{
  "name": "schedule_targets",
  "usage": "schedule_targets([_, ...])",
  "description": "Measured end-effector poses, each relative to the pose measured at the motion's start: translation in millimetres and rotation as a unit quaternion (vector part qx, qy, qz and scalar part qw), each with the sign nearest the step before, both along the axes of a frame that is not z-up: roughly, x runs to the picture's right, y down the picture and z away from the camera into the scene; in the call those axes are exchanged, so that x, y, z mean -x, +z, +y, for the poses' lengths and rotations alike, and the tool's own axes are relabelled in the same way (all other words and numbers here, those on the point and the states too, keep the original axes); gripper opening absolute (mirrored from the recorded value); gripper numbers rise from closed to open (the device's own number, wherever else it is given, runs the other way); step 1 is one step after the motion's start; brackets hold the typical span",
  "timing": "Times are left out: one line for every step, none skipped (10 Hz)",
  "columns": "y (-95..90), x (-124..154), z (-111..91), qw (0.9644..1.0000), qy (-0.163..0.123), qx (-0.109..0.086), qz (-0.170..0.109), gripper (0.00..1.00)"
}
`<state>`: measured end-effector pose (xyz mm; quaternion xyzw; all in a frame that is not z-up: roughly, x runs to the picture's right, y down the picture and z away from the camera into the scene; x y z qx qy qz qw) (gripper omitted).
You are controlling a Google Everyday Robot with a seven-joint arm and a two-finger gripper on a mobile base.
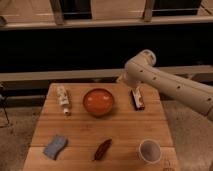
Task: Pick up the ceramic bowl
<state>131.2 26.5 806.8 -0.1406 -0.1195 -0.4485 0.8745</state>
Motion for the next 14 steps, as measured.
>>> schedule_targets([5.3, 5.1, 2.4, 1.0, -0.003, 0.001, -0.007, 0.8])
schedule_targets([11.6, 15.8, 2.7, 0.9997, -0.012, -0.003, -0.021, 0.8])
schedule_targets([15.4, 21.2, 3.7, 0.9994, -0.019, -0.005, -0.029, 0.8])
schedule_targets([20.5, 27.2, 5.9, 0.9988, -0.027, -0.008, -0.04, 0.8])
schedule_targets([23.4, 29.2, 7.3, 0.9985, -0.03, -0.009, -0.045, 0.8])
schedule_targets([29.7, 31.3, 12.8, 0.9981, -0.033, -0.009, -0.051, 0.8])
schedule_targets([35.1, 35.1, 16.3, 0.9977, -0.036, -0.012, -0.057, 0.8])
schedule_targets([37.4, 38.5, 17.6, 0.9971, -0.041, -0.012, -0.064, 0.8])
schedule_targets([39.5, 40.1, 18.3, 0.9966, -0.043, -0.014, -0.069, 0.8])
schedule_targets([44.0, 42.2, 22.0, 0.9961, -0.045, -0.014, -0.075, 0.8])
schedule_targets([48.1, 45.3, 25.2, 0.9956, -0.046, -0.013, -0.08, 0.8])
schedule_targets([52.5, 47.3, 29.0, 0.9952, -0.048, -0.012, -0.085, 0.8])
schedule_targets([56.3, 48.6, 31.5, 0.9947, -0.05, -0.012, -0.089, 0.8])
schedule_targets([59.7, 51.0, 33.4, 0.9941, -0.053, -0.012, -0.094, 0.8])
